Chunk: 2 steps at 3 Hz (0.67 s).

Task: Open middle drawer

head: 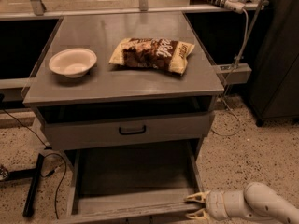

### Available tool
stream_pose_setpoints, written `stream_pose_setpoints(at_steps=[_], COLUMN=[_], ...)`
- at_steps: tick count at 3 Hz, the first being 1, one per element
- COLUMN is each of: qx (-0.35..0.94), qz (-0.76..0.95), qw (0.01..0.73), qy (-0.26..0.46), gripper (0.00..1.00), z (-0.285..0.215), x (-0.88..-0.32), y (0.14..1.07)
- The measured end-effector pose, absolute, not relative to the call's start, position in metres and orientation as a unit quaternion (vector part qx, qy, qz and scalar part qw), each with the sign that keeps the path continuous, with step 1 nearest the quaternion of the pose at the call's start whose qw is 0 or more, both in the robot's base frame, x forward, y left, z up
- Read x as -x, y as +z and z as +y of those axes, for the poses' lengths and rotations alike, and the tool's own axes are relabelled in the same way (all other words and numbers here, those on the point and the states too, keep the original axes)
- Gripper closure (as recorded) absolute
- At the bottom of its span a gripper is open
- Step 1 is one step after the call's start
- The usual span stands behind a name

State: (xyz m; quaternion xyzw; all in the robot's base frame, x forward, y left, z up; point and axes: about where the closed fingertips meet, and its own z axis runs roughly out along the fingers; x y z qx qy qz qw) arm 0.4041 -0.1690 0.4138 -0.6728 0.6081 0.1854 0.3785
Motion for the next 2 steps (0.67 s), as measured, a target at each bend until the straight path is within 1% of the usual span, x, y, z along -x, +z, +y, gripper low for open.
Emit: stream_pose_setpoints(at_steps=[1,2], qx=[0.673,0.673], qz=[0.609,0.609], qw=[0.378,0.378], qy=[0.185,0.185], gripper=[0.82,0.59], z=[-0.1696,-0.1696], x=[-0.4025,-0.4025], y=[0.4140,0.4140])
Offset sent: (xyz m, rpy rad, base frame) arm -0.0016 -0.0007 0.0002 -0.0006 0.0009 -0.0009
